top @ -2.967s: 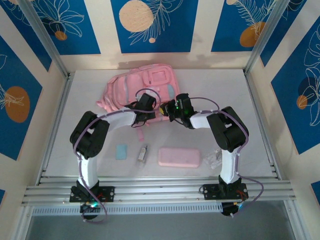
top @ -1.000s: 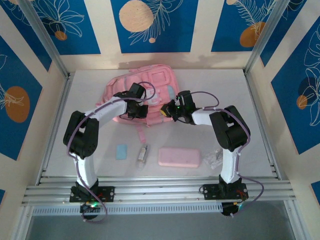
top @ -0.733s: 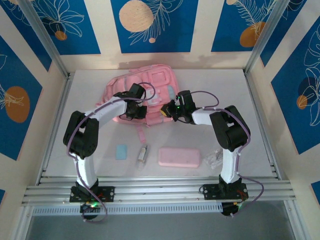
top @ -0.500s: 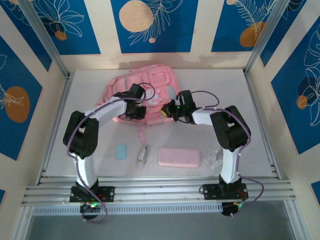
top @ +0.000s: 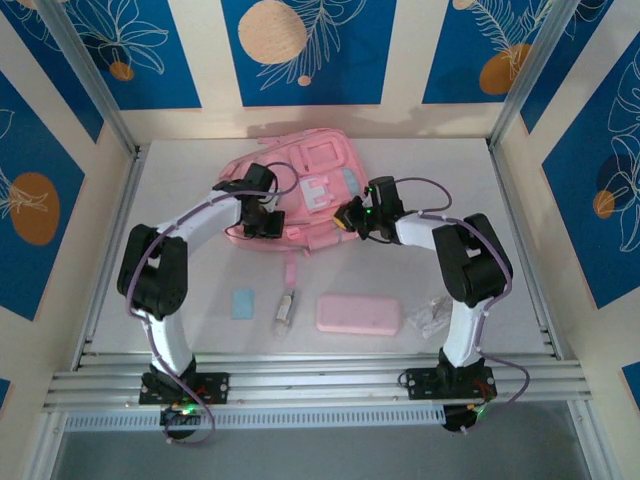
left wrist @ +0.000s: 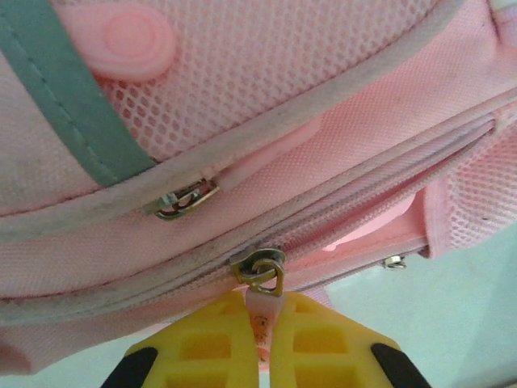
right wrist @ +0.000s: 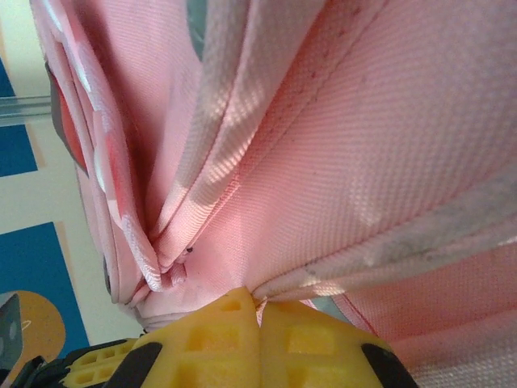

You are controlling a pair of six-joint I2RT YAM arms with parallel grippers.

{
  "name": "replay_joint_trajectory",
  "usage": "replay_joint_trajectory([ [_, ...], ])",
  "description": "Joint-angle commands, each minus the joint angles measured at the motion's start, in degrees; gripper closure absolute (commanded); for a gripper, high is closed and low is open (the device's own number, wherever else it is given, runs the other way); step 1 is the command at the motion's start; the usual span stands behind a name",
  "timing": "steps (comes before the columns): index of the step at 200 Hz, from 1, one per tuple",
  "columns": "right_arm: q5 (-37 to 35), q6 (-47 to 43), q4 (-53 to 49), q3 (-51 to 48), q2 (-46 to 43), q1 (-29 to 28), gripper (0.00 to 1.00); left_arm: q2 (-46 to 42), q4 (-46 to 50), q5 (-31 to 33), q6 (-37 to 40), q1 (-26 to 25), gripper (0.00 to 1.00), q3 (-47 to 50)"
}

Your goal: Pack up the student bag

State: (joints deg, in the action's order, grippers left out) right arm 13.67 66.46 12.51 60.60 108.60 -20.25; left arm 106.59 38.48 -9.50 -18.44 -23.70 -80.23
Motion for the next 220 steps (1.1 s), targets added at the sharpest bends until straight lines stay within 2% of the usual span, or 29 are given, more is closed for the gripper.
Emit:
replay_joint_trajectory([
  [1,-5.3,-3.7,-5.8,-1.6,-2.7,2.7,1.00,0.0,-1.7,-5.6,-3.7,3.8,1.00,2.4],
  [18,-5.0,-4.0,-5.8,-2.0,-3.2,3.8,1.00,-0.1,-4.3,-9.9,-5.6,5.0,1.00,4.0],
  [30,-4.5,-4.1,-5.1,-1.9,-3.4,4.0,1.00,-0.2,-5.4,-10.5,-5.9,5.0,1.00,4.5],
  [47,-3.1,-3.9,-4.3,-1.1,-2.9,3.5,1.00,-0.3,-7.3,-9.9,-5.7,4.4,1.00,5.8],
  [71,1.3,-2.0,-1.8,0.3,-0.5,3.0,1.00,-1.4,-11.6,-4.4,-4.7,2.8,1.00,9.0],
  [83,2.6,-1.4,-0.7,0.5,0.3,2.7,1.00,-1.6,-12.3,-3.5,-4.5,2.2,0.82,9.6],
  [95,2.8,-1.5,-0.8,0.8,0.6,2.3,1.00,-1.9,-13.0,-3.3,-4.7,1.8,0.69,10.1],
  [110,2.5,-1.7,-1.2,1.0,0.5,1.9,1.00,-2.4,-13.0,-3.7,-5.7,1.6,0.46,10.4],
  [121,2.0,-1.9,-1.8,1.2,0.5,1.6,1.00,-2.8,-13.2,-3.9,-6.2,1.6,0.39,10.5],
  [153,1.4,-1.8,-2.5,1.3,0.4,1.4,0.92,-3.3,-14.4,-1.2,-6.2,1.4,0.39,11.2],
  [171,1.3,-1.5,-2.3,1.4,0.5,1.3,0.92,-2.9,-15.2,4.6,-4.4,0.8,0.44,11.6],
  [188,1.3,-1.5,-2.2,1.2,0.4,1.2,0.92,-2.0,-17.5,8.7,-2.5,0.5,0.53,12.3],
  [220,1.6,-1.3,-2.3,1.1,0.3,1.2,0.93,0.2,-20.8,7.4,-2.6,0.5,0.74,13.0],
])
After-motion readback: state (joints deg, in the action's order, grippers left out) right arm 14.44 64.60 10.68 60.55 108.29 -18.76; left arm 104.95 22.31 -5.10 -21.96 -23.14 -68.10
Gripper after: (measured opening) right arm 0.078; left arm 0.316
